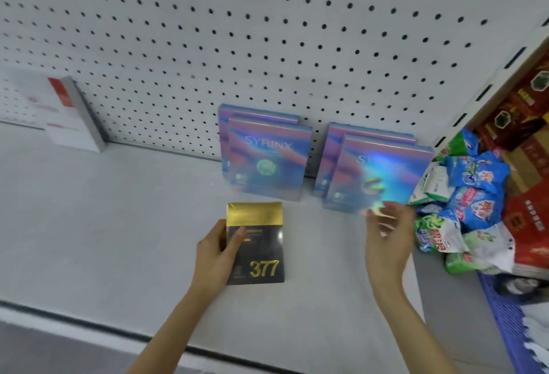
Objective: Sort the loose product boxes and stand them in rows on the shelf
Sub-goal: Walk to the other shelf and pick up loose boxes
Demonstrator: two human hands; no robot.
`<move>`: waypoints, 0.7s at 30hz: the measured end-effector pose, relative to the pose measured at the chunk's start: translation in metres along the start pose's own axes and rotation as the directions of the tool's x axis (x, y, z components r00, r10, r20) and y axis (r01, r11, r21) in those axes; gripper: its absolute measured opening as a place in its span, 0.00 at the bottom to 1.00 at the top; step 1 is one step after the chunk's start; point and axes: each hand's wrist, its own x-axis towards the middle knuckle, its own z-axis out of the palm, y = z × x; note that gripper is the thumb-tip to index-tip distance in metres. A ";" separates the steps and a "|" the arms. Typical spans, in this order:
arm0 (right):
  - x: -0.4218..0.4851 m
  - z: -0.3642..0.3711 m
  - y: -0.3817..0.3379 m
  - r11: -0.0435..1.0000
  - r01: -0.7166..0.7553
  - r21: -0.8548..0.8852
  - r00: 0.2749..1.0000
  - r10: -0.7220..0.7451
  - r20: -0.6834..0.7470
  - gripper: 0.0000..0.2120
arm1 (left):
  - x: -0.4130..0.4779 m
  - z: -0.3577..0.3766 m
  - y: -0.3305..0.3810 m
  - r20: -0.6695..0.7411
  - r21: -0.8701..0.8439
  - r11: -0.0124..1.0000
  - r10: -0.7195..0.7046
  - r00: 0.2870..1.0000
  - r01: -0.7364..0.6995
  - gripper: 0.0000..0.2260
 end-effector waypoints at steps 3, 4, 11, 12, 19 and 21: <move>-0.054 0.041 -0.026 0.994 -0.110 0.007 0.867 0.092 0.490 0.16 | -0.004 -0.011 0.006 0.089 -0.206 0.976 -0.054 0.995 0.072 0.17; -0.068 0.056 -0.032 0.989 -0.146 -0.017 0.787 0.127 0.604 0.18 | -0.006 -0.019 0.007 0.107 -0.227 0.971 -0.048 0.993 0.071 0.17; -0.117 0.142 -0.072 0.952 -0.294 -0.084 0.536 0.237 0.810 0.15 | 0.005 -0.116 0.001 0.030 -0.282 0.959 -0.020 0.999 0.028 0.10; -0.128 0.159 -0.079 0.952 -0.292 -0.088 0.498 0.230 0.836 0.13 | 0.010 -0.138 -0.003 0.013 -0.268 0.963 -0.013 1.000 0.016 0.09; -0.215 0.322 -0.143 0.985 -0.169 -0.025 0.477 0.104 0.873 0.11 | 0.073 -0.322 -0.035 -0.092 -0.092 0.990 0.102 0.990 -0.111 0.05; -0.248 0.380 -0.163 0.991 -0.132 0.007 0.506 0.062 0.860 0.12 | 0.100 -0.389 -0.045 -0.104 0.008 0.991 0.134 0.985 -0.134 0.05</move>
